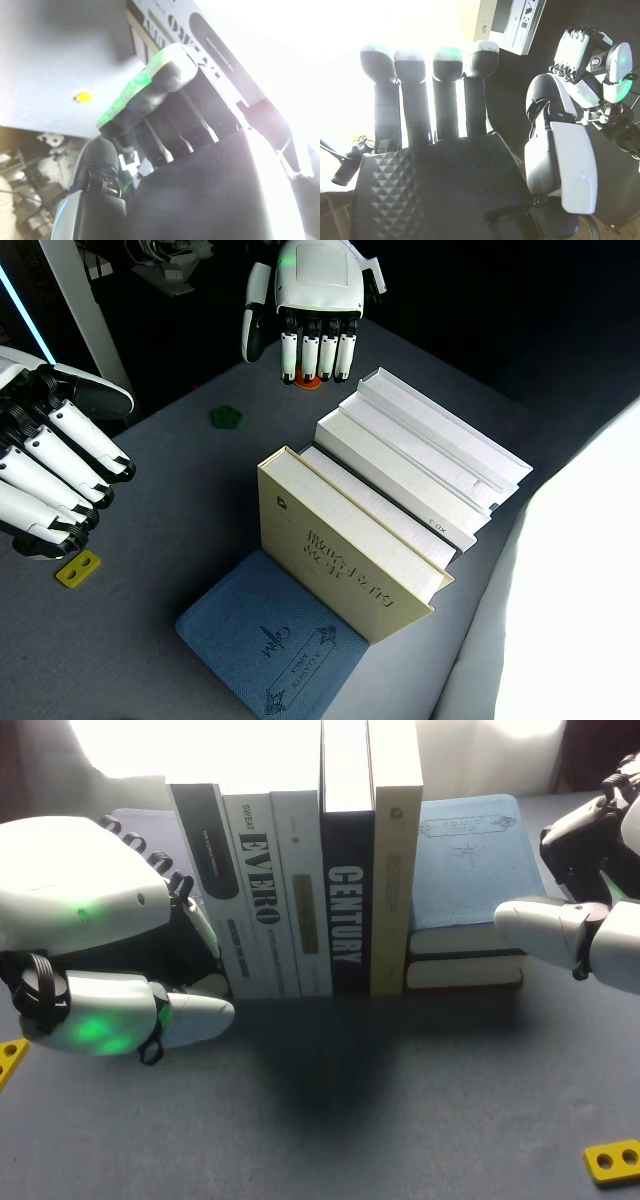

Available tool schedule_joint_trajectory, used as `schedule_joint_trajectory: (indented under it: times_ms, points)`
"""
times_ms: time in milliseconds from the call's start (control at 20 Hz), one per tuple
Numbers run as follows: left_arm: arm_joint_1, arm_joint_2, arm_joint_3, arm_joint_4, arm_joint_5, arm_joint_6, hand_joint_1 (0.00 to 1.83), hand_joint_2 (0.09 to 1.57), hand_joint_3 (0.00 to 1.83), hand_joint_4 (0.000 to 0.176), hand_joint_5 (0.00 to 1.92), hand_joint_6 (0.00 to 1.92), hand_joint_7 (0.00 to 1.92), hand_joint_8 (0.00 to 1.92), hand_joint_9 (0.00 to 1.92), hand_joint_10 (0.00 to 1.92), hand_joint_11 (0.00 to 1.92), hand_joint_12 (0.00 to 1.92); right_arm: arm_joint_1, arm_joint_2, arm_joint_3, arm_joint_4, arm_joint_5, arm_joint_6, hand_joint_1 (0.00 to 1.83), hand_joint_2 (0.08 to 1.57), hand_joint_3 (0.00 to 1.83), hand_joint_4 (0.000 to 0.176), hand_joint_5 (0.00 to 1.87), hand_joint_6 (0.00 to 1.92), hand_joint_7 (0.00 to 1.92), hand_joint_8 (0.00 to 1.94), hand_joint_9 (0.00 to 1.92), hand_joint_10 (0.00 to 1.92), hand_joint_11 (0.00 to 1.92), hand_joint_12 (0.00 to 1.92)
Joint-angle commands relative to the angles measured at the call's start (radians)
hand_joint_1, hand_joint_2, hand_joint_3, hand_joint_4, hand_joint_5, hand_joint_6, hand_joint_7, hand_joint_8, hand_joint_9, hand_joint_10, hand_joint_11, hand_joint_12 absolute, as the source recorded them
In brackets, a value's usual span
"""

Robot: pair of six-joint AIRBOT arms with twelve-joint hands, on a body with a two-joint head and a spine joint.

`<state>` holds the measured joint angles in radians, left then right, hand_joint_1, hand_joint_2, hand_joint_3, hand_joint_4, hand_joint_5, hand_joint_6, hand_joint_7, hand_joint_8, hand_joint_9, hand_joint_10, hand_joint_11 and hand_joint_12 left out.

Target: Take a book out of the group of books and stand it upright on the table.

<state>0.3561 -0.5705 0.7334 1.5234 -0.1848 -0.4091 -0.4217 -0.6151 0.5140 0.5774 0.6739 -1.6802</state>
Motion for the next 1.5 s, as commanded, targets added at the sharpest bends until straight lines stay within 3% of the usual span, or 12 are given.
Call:
schedule_joint_trajectory:
  times_ms: [0,100,250,350,400,650,800,850,1050,1200,1400,1450]
  points:
    - [-0.005,0.005,-0.001,-0.024,0.002,0.0,0.18,1.27,0.27,0.014,0.01,0.05,0.06,0.05,0.02,0.08,0.0,0.33,0.009,0.004,0.0,-0.033,0.101,-0.002,0.03,1.13,0.15,0.0,0.18,0.11,0.2,0.06,0.2,0.13,0.0,0.7]
    - [-0.001,0.008,-0.001,-0.028,0.005,0.0,0.19,1.37,0.04,0.011,0.03,0.0,0.1,0.0,0.07,0.01,0.0,0.33,0.01,0.004,-0.001,-0.033,0.101,-0.002,0.0,1.19,0.01,0.0,0.21,0.02,0.21,0.0,0.22,0.02,0.0,0.53]
    - [0.001,0.008,-0.001,-0.031,0.006,0.0,0.23,1.38,0.02,0.005,0.04,0.0,0.1,0.0,0.07,0.0,0.0,0.36,0.01,0.004,-0.001,-0.033,0.101,-0.003,0.01,1.19,0.0,0.0,0.21,0.01,0.19,0.0,0.23,0.01,0.0,0.53]
    - [0.008,0.012,-0.001,-0.043,0.008,0.0,0.27,1.37,0.01,0.006,0.07,0.01,0.1,0.0,0.09,0.01,0.0,0.46,0.009,0.004,-0.003,-0.033,0.101,-0.003,0.01,1.2,0.0,0.0,0.14,0.0,0.15,0.0,0.23,0.01,0.0,0.59]
    - [0.012,0.014,-0.001,-0.047,0.008,0.0,0.28,1.36,0.01,0.005,0.08,0.01,0.11,0.0,0.11,0.01,0.0,0.53,0.009,0.004,-0.004,-0.033,0.101,-0.003,0.0,1.2,0.0,0.0,0.14,0.0,0.16,0.0,0.2,0.01,0.0,0.52]
    - [0.057,0.037,-0.001,-0.063,-0.014,-0.019,0.22,1.38,0.01,0.015,0.03,0.0,0.05,0.0,0.04,0.0,0.0,0.32,0.011,0.005,-0.013,-0.017,0.109,-0.003,0.05,1.18,0.0,0.0,0.21,0.01,0.19,0.0,0.23,0.01,0.0,0.56]
    - [0.069,0.057,-0.005,-0.062,-0.022,-0.022,0.25,1.36,0.0,0.026,0.07,0.01,0.08,0.0,0.06,0.0,0.0,0.4,0.011,0.005,-0.024,-0.015,0.104,-0.003,0.22,1.12,0.0,0.0,0.14,0.0,0.15,0.0,0.2,0.0,0.0,0.57]
    - [0.073,0.061,-0.004,-0.062,-0.022,-0.023,0.27,1.35,0.0,0.024,0.07,0.01,0.07,0.0,0.07,0.01,0.0,0.43,0.01,0.006,-0.029,-0.011,0.097,-0.004,0.3,1.1,0.0,0.0,0.16,0.01,0.16,0.0,0.21,0.01,0.0,0.63]
    - [0.076,0.063,0.007,-0.062,-0.022,-0.028,0.3,1.34,0.0,0.017,0.08,0.0,0.1,0.0,0.09,0.01,0.0,0.47,0.012,-0.002,-0.04,0.008,0.113,-0.019,0.48,1.06,0.0,0.005,0.09,0.0,0.1,0.0,0.18,0.0,0.0,0.53]
    - [0.078,0.064,0.012,-0.062,-0.022,-0.029,0.3,1.33,0.0,0.025,0.07,0.01,0.07,0.0,0.08,0.0,0.0,0.42,0.026,-0.055,-0.03,0.008,0.221,-0.037,0.52,1.06,0.0,0.014,0.04,0.0,0.05,0.0,0.15,0.0,0.0,0.53]
    - [0.081,0.071,0.012,-0.055,-0.011,-0.029,0.22,1.35,0.0,0.02,0.09,0.0,0.11,0.01,0.08,0.0,0.0,0.48,0.069,-0.156,0.04,0.033,0.234,-0.038,0.45,1.1,0.01,0.016,0.01,0.0,0.01,0.0,0.08,0.0,0.0,0.36]
    - [0.084,0.071,0.012,-0.054,-0.006,-0.029,0.22,1.35,0.0,0.016,0.08,0.0,0.11,0.0,0.07,0.0,0.0,0.44,0.077,-0.193,0.064,0.033,0.246,-0.039,0.47,1.1,0.0,0.019,0.03,0.01,0.03,0.0,0.09,0.01,0.0,0.4]
